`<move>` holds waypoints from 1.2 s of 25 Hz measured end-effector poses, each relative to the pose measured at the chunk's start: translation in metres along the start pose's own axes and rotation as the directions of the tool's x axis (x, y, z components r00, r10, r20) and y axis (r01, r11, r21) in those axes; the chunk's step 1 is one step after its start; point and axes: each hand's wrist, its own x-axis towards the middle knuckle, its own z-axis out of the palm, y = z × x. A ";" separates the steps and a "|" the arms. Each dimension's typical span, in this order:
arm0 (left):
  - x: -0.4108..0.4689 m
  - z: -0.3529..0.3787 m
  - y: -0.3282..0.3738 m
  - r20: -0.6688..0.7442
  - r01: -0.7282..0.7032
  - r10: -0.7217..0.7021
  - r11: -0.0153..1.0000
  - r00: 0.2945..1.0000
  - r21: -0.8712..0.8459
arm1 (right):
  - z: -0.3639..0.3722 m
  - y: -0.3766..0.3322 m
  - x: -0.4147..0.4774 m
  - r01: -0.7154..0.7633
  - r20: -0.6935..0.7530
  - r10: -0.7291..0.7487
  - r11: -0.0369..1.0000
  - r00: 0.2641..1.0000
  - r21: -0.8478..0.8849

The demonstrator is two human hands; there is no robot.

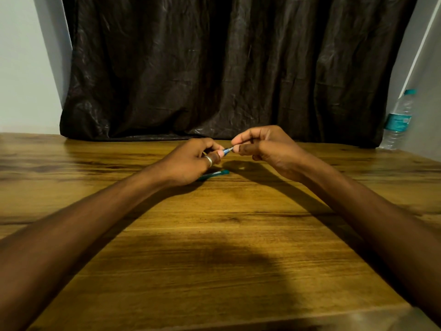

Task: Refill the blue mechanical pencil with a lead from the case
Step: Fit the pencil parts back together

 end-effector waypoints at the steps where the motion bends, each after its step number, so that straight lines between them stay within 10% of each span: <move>1: 0.000 0.000 -0.001 -0.001 -0.004 0.004 1.000 1.000 0.002 | 0.001 -0.001 -0.001 0.007 -0.001 -0.007 1.000 1.000 -0.005; 30: -0.003 0.000 0.012 -0.025 -0.009 0.007 0.998 1.000 -0.067 | 0.007 0.001 -0.002 0.019 0.052 -0.023 0.997 0.998 0.070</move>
